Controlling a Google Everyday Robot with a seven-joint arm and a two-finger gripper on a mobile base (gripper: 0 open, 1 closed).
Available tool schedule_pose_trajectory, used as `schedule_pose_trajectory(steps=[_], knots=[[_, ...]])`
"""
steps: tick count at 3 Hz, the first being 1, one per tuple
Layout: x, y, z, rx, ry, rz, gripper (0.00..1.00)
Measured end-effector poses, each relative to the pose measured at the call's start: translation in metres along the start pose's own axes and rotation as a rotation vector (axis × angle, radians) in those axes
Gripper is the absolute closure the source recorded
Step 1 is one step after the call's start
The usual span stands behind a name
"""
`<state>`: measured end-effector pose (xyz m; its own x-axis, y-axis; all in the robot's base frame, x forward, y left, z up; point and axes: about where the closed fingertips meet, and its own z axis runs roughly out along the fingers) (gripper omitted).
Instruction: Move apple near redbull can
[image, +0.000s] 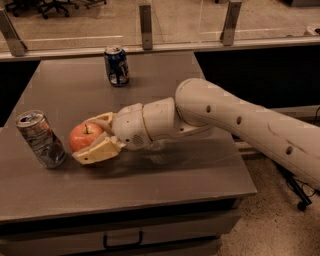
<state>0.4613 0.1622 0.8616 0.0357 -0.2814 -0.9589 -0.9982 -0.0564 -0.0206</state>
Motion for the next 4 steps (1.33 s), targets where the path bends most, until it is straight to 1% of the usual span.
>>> schedule_pose_trajectory(steps=[2, 3, 4], knots=[[0.006, -0.001, 0.021, 0.005, 0.01, -0.001, 0.12], [0.008, -0.001, 0.022, 0.015, 0.011, 0.003, 0.0], [0.008, -0.006, -0.002, 0.091, 0.012, 0.008, 0.0]])
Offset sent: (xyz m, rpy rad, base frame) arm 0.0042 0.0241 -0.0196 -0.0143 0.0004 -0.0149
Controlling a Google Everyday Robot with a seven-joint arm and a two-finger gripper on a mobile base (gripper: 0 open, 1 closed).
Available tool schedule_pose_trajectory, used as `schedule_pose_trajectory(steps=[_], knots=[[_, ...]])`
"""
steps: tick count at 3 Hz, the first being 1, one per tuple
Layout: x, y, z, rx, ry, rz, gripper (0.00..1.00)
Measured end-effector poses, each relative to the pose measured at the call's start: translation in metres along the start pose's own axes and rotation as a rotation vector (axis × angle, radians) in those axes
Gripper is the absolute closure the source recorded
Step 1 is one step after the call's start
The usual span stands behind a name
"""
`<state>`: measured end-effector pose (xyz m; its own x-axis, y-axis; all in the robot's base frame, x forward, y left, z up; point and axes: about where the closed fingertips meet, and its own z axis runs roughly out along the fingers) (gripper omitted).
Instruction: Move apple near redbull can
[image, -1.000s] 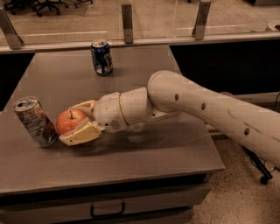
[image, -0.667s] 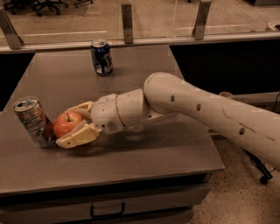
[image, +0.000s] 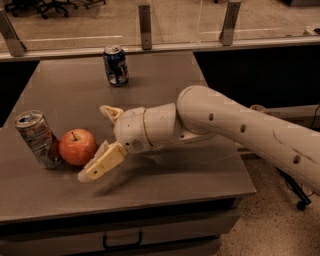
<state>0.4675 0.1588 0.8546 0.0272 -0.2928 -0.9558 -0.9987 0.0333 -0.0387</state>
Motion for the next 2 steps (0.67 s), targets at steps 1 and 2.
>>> schedule_pose_trajectory(steps=[1, 2], knots=[[-0.004, -0.012, -0.059, 0.149, 0.042, -0.009, 0.0], [-0.018, -0.014, -0.123, 0.323, 0.072, -0.052, 0.0]])
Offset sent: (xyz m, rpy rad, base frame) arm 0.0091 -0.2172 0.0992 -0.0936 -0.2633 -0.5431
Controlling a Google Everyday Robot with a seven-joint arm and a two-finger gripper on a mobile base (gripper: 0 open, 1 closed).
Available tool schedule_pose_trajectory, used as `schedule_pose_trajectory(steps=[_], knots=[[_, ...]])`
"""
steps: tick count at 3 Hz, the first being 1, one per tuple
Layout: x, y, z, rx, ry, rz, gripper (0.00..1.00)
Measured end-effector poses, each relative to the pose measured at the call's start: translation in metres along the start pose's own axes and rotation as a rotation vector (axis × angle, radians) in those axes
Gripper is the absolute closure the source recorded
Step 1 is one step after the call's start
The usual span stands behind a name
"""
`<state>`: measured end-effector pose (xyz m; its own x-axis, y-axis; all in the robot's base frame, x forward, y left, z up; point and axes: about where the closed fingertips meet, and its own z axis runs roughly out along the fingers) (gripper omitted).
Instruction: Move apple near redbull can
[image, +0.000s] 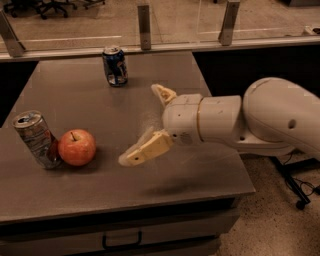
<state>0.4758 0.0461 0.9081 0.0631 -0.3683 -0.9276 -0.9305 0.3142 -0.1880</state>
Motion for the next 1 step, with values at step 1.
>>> schedule_pose_trajectory(steps=[1], knots=[[0.006, -0.0063, -0.0176, 0.04, 0.011, 0.009, 0.0]])
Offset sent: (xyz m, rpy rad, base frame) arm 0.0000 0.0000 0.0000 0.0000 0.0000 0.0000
